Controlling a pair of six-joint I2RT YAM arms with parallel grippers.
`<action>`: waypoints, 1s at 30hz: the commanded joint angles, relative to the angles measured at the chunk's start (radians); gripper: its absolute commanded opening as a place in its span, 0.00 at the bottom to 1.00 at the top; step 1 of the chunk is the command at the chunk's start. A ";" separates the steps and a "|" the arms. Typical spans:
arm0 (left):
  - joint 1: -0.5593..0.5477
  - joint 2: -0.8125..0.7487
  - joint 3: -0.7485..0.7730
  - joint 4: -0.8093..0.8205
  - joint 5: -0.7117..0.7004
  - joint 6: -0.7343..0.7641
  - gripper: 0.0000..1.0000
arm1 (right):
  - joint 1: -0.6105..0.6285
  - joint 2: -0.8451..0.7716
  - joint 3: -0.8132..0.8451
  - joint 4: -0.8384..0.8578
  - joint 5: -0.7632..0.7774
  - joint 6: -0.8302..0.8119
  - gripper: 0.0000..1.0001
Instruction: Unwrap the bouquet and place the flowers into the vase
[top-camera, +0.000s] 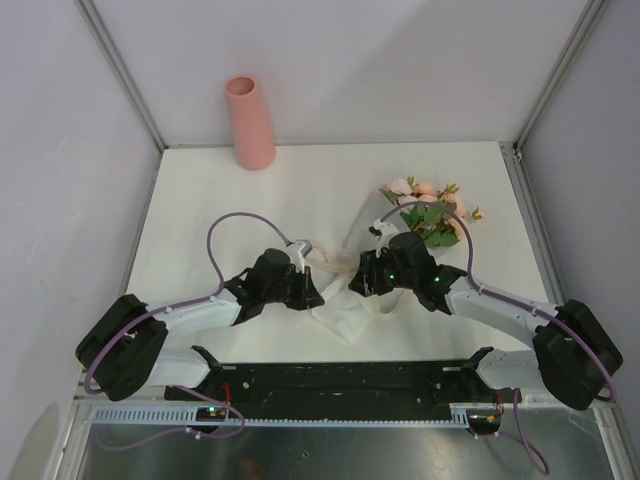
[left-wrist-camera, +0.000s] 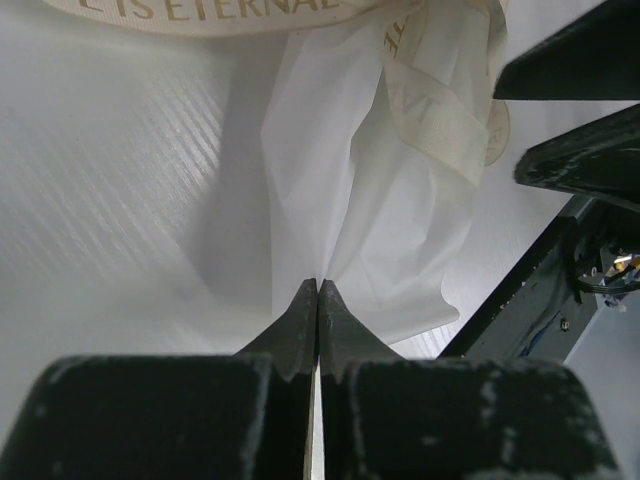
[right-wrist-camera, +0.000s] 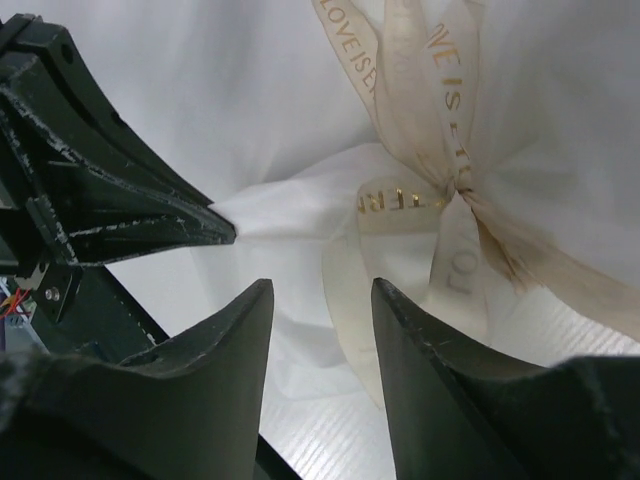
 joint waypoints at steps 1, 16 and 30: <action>-0.014 -0.042 -0.013 0.071 -0.021 -0.030 0.00 | 0.010 0.054 0.061 0.051 -0.010 -0.017 0.51; -0.032 -0.041 -0.013 0.084 -0.063 -0.067 0.00 | 0.054 0.137 0.082 -0.037 0.066 -0.043 0.43; -0.033 -0.005 -0.014 0.083 -0.108 -0.121 0.00 | 0.012 -0.063 0.092 -0.100 0.166 -0.003 0.00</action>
